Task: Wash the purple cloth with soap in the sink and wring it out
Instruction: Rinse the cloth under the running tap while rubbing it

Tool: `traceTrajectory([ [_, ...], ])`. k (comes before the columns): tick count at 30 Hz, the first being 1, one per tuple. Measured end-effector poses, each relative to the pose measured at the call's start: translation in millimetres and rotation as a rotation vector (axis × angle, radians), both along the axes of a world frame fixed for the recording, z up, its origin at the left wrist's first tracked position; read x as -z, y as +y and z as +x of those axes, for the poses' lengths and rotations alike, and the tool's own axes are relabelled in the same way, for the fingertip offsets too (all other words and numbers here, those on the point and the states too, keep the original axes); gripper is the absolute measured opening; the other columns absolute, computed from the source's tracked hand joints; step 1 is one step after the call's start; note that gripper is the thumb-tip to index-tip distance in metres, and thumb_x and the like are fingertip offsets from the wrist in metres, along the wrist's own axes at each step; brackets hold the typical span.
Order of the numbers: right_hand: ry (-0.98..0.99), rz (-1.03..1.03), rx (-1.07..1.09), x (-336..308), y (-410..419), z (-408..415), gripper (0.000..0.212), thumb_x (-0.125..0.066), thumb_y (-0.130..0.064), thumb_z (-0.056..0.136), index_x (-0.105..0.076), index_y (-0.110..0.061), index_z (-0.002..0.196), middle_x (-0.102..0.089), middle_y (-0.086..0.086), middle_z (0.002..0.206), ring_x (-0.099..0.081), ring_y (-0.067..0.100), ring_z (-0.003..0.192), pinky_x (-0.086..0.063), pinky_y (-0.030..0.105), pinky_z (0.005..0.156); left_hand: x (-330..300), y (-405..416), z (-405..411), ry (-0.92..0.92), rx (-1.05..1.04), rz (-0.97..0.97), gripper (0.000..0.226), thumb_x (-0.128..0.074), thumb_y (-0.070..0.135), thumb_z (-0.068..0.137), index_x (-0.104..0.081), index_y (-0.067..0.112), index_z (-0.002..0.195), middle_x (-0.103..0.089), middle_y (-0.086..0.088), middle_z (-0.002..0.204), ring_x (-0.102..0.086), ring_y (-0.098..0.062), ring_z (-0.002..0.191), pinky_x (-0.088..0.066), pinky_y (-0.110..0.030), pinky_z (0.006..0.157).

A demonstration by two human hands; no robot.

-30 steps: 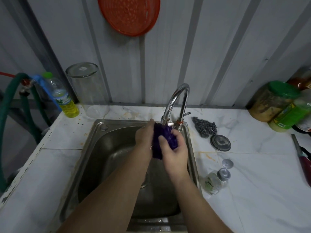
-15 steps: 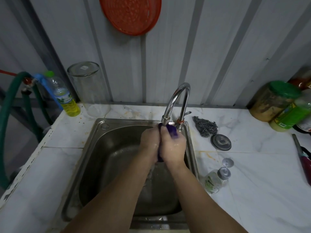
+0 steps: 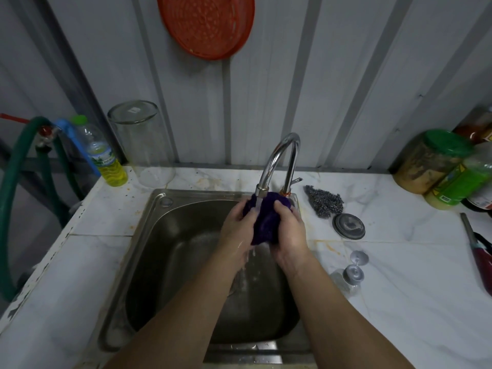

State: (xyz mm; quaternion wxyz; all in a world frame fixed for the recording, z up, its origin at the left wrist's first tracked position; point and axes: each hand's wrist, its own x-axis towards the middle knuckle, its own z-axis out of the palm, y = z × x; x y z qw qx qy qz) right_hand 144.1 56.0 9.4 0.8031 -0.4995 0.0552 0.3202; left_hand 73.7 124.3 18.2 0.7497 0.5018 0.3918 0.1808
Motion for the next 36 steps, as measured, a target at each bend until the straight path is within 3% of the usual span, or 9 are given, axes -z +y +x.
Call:
traceTrajectory([
  [4, -0.660, -0.225, -0.148, 5, -17, -14, 0.048, -0.072, -0.019, 0.078, -0.060, -0.030, 0.123, -0.069, 0.005, 0.121, -0.068, 0.021, 0.112, -0.057, 0.031, 0.095, -11, 5, 0, 0.074, 0.179, -0.443, 0.057, -0.049, 0.066, 0.092, -0.085, 0.022, 0.092, -0.082, -0.011, 0.097, -0.079, -0.029, 0.081, -0.064, -0.046, 0.066],
  [7, -0.931, -0.339, -0.266, 11, -28, -23, 0.066, -0.073, -0.037, 0.076, -0.052, -0.030, 0.138, -0.058, 0.003, 0.135, -0.058, 0.020, 0.125, -0.050, 0.039, 0.107, -13, 13, 9, -0.018, 0.022, -0.465, 0.039, -0.067, 0.045, 0.090, -0.082, 0.010, 0.093, -0.080, -0.014, 0.091, -0.079, -0.028, 0.075, -0.063, -0.037, 0.059],
  [12, -0.224, -0.273, -0.216, 1, -25, -46, 0.082, -0.055, -0.082, 0.075, -0.048, -0.036, 0.142, -0.066, 0.006, 0.134, -0.066, 0.024, 0.119, -0.052, 0.052, 0.105, -8, 14, 10, -0.147, -0.263, -0.354, 0.039, -0.060, 0.008, 0.079, -0.070, 0.008, 0.117, -0.074, -0.023, 0.115, -0.071, -0.041, 0.102, -0.059, -0.056, 0.092],
  [15, 0.177, -0.150, -0.241, -7, -21, -37, 0.047, -0.062, -0.055, 0.094, -0.061, -0.019, 0.124, -0.078, 0.020, 0.106, -0.075, 0.028, 0.085, -0.064, 0.041, 0.069, -3, 12, 2, -0.268, -0.251, -0.334, 0.038, -0.058, 0.007, 0.080, -0.073, 0.016, 0.114, -0.076, -0.014, 0.112, -0.072, -0.037, 0.101, -0.063, -0.049, 0.077],
  [17, 0.074, -0.227, -0.134, -8, -17, -29, 0.010, -0.063, -0.019, 0.097, -0.064, -0.016, 0.107, -0.076, 0.014, 0.086, -0.069, 0.022, 0.066, -0.059, 0.032, 0.051, -1, 14, -2, -0.277, -0.218, -0.331, 0.023, -0.062, 0.015, 0.086, -0.076, 0.014, 0.103, -0.081, -0.008, 0.099, -0.077, -0.029, 0.088, -0.063, -0.040, 0.067],
  [22, -0.460, -0.277, 0.030, -1, -20, -19, 0.036, -0.051, 0.014, 0.084, -0.064, -0.018, 0.093, -0.069, 0.009, 0.087, -0.064, 0.026, 0.080, -0.060, 0.056, 0.078, -6, 19, -3, -0.093, -0.067, -0.330, 0.027, -0.065, 0.034, 0.094, -0.080, 0.012, 0.093, -0.080, -0.013, 0.091, -0.079, -0.027, 0.073, -0.062, -0.036, 0.058],
  [25, -0.538, -0.136, 0.002, -3, -28, -20, 0.041, -0.049, 0.004, 0.071, -0.065, -0.024, 0.097, -0.074, -0.006, 0.087, -0.068, 0.014, 0.079, -0.060, 0.033, 0.060, -13, 16, -2, 0.044, 0.066, -0.369, 0.052, -0.061, 0.057, 0.093, -0.074, 0.011, 0.114, -0.079, -0.018, 0.106, -0.078, -0.034, 0.085, -0.065, -0.047, 0.072],
  [30, -0.746, -0.198, -0.024, -3, -31, -40, 0.025, -0.067, -0.033, 0.077, -0.062, -0.023, 0.100, -0.067, 0.009, 0.101, -0.062, 0.014, 0.088, -0.053, 0.026, 0.075, -26, 10, 10, 0.098, -0.048, -0.329, 0.052, -0.066, 0.051, 0.093, -0.072, 0.006, 0.117, -0.075, -0.019, 0.114, -0.072, -0.036, 0.106, -0.057, -0.049, 0.097],
  [36, -1.107, -0.410, 0.085, 0, -9, -48, 0.030, -0.071, -0.046, 0.080, -0.046, -0.039, 0.063, -0.051, -0.013, 0.082, -0.055, 0.004, 0.072, -0.039, 0.010, 0.063, -20, 6, 10, 0.023, -0.073, -0.348, 0.038, -0.046, 0.036, 0.105, -0.056, 0.015, 0.076, -0.057, -0.004, 0.068, -0.058, -0.017, 0.059, -0.050, -0.030, 0.060],
])
